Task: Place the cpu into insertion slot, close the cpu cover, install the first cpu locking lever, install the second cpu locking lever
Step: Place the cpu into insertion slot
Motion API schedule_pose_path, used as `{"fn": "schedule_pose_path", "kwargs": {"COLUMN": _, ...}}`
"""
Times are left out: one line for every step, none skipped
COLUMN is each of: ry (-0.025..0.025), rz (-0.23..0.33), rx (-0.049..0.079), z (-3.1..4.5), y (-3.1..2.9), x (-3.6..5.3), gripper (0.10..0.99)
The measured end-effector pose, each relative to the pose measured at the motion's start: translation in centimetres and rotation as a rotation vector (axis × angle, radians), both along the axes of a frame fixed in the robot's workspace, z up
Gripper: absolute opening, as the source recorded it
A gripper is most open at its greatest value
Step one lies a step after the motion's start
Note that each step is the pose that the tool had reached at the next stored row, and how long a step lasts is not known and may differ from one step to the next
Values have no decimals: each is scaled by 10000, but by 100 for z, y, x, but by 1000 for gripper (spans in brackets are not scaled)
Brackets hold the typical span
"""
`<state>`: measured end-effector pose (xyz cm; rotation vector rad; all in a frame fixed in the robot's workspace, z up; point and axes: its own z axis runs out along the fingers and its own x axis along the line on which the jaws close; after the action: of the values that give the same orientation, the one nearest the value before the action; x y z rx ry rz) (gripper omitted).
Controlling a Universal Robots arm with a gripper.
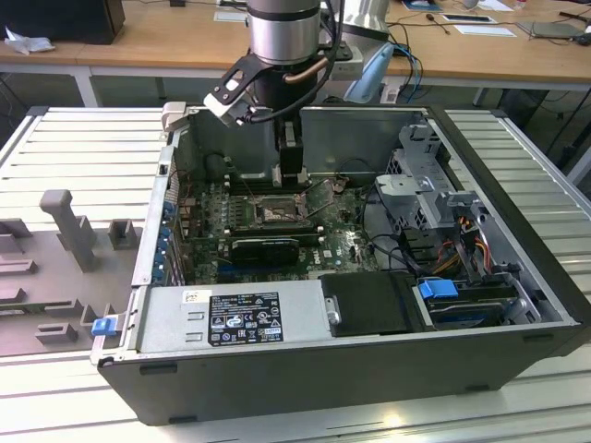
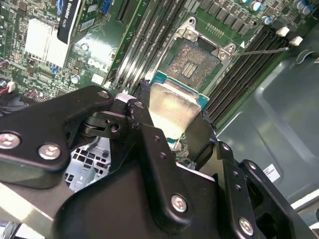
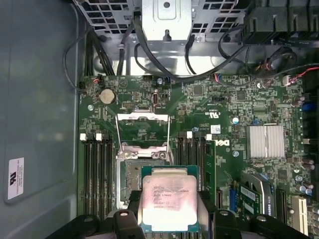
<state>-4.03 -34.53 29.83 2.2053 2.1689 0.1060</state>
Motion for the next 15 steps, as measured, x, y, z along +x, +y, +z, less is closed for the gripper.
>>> {"fn": "schedule_pose_path", "kwargs": {"ry": 0, "rz": 0, "rx": -1, "z": -15, "y": 0, "x": 0, "gripper": 529}}
{"fn": "schedule_pose_path", "kwargs": {"ry": 0, "rz": 0, "rx": 0, "z": -26, "y": 0, "x": 0, "gripper": 529}}
{"fn": "schedule_pose_path", "kwargs": {"ry": 0, "rz": 0, "rx": -1, "z": -34, "y": 0, "x": 0, "gripper": 529}}
{"fn": "schedule_pose_path", "kwargs": {"ry": 0, "rz": 0, "rx": -1, "z": -51, "y": 0, "x": 0, "gripper": 529}}
{"fn": "schedule_pose_path", "kwargs": {"ry": 0, "rz": 0, "rx": -1, "z": -74, "y": 0, "x": 0, "gripper": 529}}
{"fn": "schedule_pose_path", "kwargs": {"ry": 0, "rz": 0, "rx": -1, "z": -87, "y": 0, "x": 0, "gripper": 529}}
{"fn": "schedule_pose_path", "kwargs": {"ry": 0, "rz": 0, "rx": 0, "z": -102, "y": 0, "x": 0, "gripper": 529}}
{"fn": "schedule_pose_path", "kwargs": {"ry": 0, "rz": 0, "rx": -1, "z": -109, "y": 0, "x": 0, "gripper": 529}}
{"fn": "schedule_pose_path", "kwargs": {"ry": 0, "rz": 0, "rx": -1, "z": -114, "y": 0, "x": 0, "gripper": 529}}
{"fn": "schedule_pose_path", "kwargs": {"ry": 0, "rz": 0, "rx": -1, "z": -121, "y": 0, "x": 0, "gripper": 529}}
{"fn": "schedule_pose_path", "kwargs": {"ry": 0, "rz": 0, "rx": 0, "z": -126, "y": 0, "x": 0, "gripper": 529}}
{"fn": "schedule_pose_path", "kwargs": {"ry": 0, "rz": 0, "rx": -1, "z": -135, "y": 0, "x": 0, "gripper": 529}}
{"fn": "schedule_pose_path", "kwargs": {"ry": 0, "rz": 0, "rx": -1, "z": -145, "y": 0, "x": 0, "gripper": 529}}
{"fn": "schedule_pose_path", "kwargs": {"ry": 0, "rz": 0, "rx": -2, "z": -151, "y": 0, "x": 0, "gripper": 529}}
{"fn": "schedule_pose_path", "kwargs": {"ry": 1, "rz": -1, "rx": -4, "z": -153, "y": -1, "x": 0, "gripper": 529}}
